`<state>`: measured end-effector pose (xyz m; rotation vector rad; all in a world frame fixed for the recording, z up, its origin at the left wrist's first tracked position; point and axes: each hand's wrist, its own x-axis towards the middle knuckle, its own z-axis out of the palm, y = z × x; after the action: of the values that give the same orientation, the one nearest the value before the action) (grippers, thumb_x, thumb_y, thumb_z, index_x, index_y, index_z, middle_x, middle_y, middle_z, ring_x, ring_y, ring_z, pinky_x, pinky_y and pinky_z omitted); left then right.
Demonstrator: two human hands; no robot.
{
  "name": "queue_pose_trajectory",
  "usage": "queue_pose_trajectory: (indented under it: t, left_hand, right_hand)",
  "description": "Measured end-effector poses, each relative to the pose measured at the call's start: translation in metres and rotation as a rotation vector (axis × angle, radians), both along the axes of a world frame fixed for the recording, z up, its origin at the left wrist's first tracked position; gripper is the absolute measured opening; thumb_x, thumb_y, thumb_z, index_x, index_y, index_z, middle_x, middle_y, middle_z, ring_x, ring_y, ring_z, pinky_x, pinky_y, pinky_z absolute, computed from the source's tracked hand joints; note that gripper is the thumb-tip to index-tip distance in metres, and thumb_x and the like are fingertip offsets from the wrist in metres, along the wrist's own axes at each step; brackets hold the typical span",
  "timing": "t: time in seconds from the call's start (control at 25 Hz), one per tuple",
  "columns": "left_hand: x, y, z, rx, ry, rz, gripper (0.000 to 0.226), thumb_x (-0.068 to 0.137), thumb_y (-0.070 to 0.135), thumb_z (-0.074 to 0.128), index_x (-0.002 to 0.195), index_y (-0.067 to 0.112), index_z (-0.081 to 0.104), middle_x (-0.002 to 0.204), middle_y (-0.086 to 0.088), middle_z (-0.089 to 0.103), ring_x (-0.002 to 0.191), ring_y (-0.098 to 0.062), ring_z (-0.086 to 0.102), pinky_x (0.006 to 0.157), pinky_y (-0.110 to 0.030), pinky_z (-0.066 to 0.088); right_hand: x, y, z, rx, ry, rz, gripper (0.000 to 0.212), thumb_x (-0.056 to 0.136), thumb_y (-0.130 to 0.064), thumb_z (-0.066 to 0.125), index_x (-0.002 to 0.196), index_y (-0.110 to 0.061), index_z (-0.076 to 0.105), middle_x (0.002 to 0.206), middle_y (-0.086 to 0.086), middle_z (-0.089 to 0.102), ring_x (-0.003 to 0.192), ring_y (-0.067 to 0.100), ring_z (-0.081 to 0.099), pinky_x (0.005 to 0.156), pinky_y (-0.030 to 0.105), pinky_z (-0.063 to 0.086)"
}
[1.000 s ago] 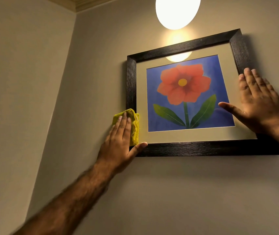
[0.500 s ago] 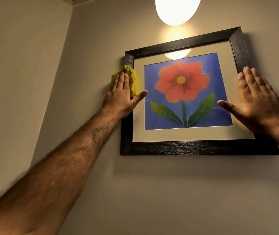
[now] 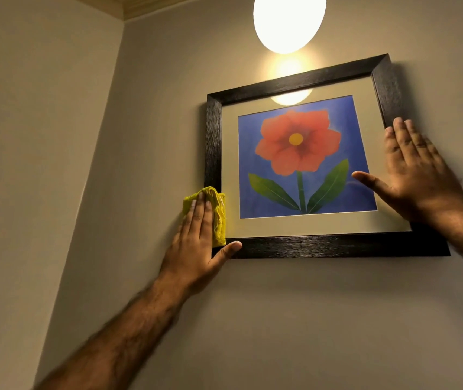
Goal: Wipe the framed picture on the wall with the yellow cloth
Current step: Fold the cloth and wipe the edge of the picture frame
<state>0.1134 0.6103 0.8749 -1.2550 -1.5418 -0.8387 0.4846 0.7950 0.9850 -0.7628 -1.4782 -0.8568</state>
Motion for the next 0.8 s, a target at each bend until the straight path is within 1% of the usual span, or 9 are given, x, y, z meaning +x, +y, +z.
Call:
queue_pose_trajectory:
  t: [0.12, 0.24, 0.36, 0.48, 0.6, 0.68, 0.76, 0.8]
  left_hand:
    - [0.006, 0.006, 0.068, 0.052, -0.044, -0.038, 0.112, 0.078, 0.091, 0.006, 0.159, 0.018, -0.015, 0.168, 0.003, -0.022, 0.156, -0.013, -0.017, 0.127, -0.035, -0.002]
    - [0.011, 0.011, 0.137, 0.069, -0.085, -0.008, 0.114, 0.078, 0.09, 0.011, 0.16, 0.014, -0.014, 0.17, -0.004, -0.016, 0.158, -0.019, -0.011, 0.128, -0.04, 0.0]
    - [0.011, 0.016, 0.164, 0.085, -0.083, 0.017, 0.111, 0.082, 0.088, 0.016, 0.16, 0.014, -0.013, 0.171, -0.004, -0.014, 0.158, -0.021, -0.008, 0.127, -0.043, 0.003]
    - [0.008, 0.016, 0.147, 0.105, -0.081, -0.016, 0.111, 0.081, 0.089, 0.01, 0.16, 0.015, -0.011, 0.171, -0.003, -0.011, 0.158, -0.02, -0.006, 0.127, -0.041, 0.003]
    - [0.001, 0.015, 0.09, 0.099, -0.021, -0.039, 0.109, 0.082, 0.088, 0.01, 0.161, 0.016, -0.009, 0.171, -0.003, -0.009, 0.158, -0.016, -0.008, 0.125, -0.035, 0.0]
    - [0.0, 0.012, 0.064, 0.077, 0.004, -0.029, 0.106, 0.084, 0.086, 0.012, 0.16, 0.017, -0.011, 0.171, -0.002, -0.011, 0.157, -0.015, -0.01, 0.125, -0.035, 0.0]
    - [0.002, 0.009, 0.061, 0.06, -0.014, -0.015, 0.103, 0.085, 0.084, 0.011, 0.16, 0.017, -0.011, 0.171, -0.001, -0.012, 0.157, -0.015, -0.01, 0.125, -0.036, 0.001]
    - [0.003, 0.007, 0.064, 0.053, -0.032, -0.031, 0.101, 0.086, 0.082, 0.012, 0.161, 0.017, -0.008, 0.171, -0.001, -0.01, 0.158, -0.016, -0.008, 0.125, -0.036, 0.002]
  right_hand:
    - [0.0, 0.001, 0.0, 0.004, 0.008, -0.001, 0.113, 0.085, -0.087, 0.016, 0.162, -0.005, 0.006, 0.173, 0.012, 0.0, 0.16, 0.025, 0.003, 0.129, 0.042, 0.007]
    - [0.0, 0.002, 0.002, 0.011, 0.009, 0.01, 0.114, 0.084, -0.087, 0.016, 0.162, -0.005, 0.006, 0.173, 0.011, 0.0, 0.16, 0.025, 0.003, 0.129, 0.043, 0.008]
    - [0.0, 0.001, 0.002, 0.017, 0.011, 0.009, 0.114, 0.084, -0.088, 0.016, 0.162, -0.005, 0.006, 0.173, 0.012, 0.0, 0.16, 0.025, 0.003, 0.129, 0.043, 0.008]
    - [0.001, 0.002, 0.002, 0.017, 0.005, -0.002, 0.113, 0.085, -0.087, 0.017, 0.162, -0.005, 0.006, 0.172, 0.012, 0.0, 0.16, 0.026, 0.003, 0.129, 0.043, 0.008]
    - [0.0, 0.004, 0.002, 0.019, -0.001, -0.009, 0.112, 0.086, -0.087, 0.019, 0.162, -0.005, 0.006, 0.172, 0.013, 0.001, 0.16, 0.027, 0.004, 0.128, 0.043, 0.008]
    - [0.001, 0.005, 0.001, 0.014, -0.001, -0.009, 0.113, 0.086, -0.087, 0.019, 0.161, -0.005, 0.006, 0.172, 0.014, 0.002, 0.16, 0.027, 0.005, 0.128, 0.043, 0.008]
    - [-0.001, 0.004, 0.002, 0.014, -0.001, -0.007, 0.113, 0.085, -0.088, 0.019, 0.161, -0.004, 0.006, 0.172, 0.014, 0.003, 0.16, 0.028, 0.005, 0.128, 0.043, 0.008]
    - [-0.001, 0.003, 0.002, 0.012, 0.001, -0.009, 0.114, 0.085, -0.088, 0.019, 0.161, -0.004, 0.006, 0.172, 0.014, 0.003, 0.16, 0.028, 0.005, 0.128, 0.044, 0.009]
